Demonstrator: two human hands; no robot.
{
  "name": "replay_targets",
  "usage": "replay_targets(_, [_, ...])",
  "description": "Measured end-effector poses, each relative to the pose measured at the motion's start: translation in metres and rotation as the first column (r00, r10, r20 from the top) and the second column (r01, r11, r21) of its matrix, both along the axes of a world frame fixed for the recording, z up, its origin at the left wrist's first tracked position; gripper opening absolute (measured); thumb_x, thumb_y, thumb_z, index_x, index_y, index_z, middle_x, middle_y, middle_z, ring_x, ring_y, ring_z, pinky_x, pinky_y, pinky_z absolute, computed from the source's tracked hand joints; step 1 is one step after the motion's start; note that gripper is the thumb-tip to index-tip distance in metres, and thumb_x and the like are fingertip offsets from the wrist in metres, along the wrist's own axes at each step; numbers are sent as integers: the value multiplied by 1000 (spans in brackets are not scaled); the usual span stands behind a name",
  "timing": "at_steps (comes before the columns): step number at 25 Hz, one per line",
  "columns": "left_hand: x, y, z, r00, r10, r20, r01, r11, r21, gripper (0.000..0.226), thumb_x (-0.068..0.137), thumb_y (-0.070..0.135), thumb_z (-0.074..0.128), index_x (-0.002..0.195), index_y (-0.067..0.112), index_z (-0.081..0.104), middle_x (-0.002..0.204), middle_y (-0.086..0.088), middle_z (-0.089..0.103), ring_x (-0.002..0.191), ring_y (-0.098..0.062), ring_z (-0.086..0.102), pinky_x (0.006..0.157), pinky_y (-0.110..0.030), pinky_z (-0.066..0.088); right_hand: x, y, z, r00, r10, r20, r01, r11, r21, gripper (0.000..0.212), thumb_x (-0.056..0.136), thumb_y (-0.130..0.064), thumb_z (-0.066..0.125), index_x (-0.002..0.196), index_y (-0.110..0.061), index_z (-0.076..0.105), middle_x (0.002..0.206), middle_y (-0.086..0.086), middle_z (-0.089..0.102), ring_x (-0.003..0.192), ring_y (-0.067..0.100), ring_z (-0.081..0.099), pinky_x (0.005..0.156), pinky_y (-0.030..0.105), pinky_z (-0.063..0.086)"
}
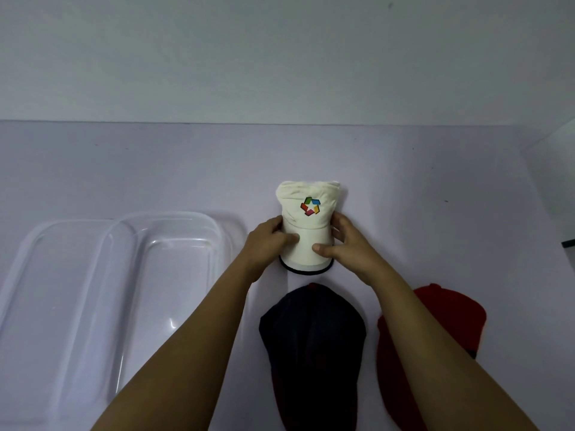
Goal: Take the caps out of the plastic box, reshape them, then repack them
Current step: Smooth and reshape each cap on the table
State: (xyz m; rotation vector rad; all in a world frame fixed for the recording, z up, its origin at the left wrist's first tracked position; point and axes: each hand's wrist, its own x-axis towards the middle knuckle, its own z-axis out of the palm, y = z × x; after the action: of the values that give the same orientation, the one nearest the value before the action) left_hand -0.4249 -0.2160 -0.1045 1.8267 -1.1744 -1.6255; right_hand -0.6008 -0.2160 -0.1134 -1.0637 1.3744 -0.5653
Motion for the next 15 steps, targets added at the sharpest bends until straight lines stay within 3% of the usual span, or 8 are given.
replay_targets(3, [1,0,-3,1000,-11,2,11,1000,-1,61,64,24,52,125,23,57,125,1,62,111,-22,57,97,-43,48,-4,-4,-3,999,38,15,-38,999,2,80,77,-4,72,142,-23,31,138,-7,44,127,12,42,100,32,40])
replay_targets(7, [-1,7,5,981,-118,157,123,992,-21,57,79,21,53,134,16,43,132,-2,53,113,-24,51,84,-31,43,-1,0,10,990,44,-137,-57,994,-92,79,77,-12,74,143,-24,30,132,-12,43,120,6,40,97,27,37])
replay_targets(9, [0,18,12,954,-146,263,169,983,-65,68,87,16,51,148,10,20,150,-7,35,133,-26,39,101,-34,38,-3,8,20,955,76,-287,-122,981,-148,81,80,-19,72,146,-19,24,144,-6,35,135,13,30,105,28,30])
replay_targets(11, [3,39,24,950,-78,302,125,983,-138,68,92,15,48,150,8,13,158,-8,20,141,-24,28,114,-37,27,-7,27,32,913,28,-407,-94,985,-144,81,86,-30,64,149,-15,15,157,3,16,145,19,13,115,32,17])
replay_targets(15, [4,113,36,969,100,225,-63,984,-167,62,95,22,47,150,16,19,157,-3,24,139,-19,32,112,-36,30,-12,108,44,955,-220,-201,181,964,-196,61,93,-28,54,146,-25,24,153,0,27,140,14,27,108,27,26])
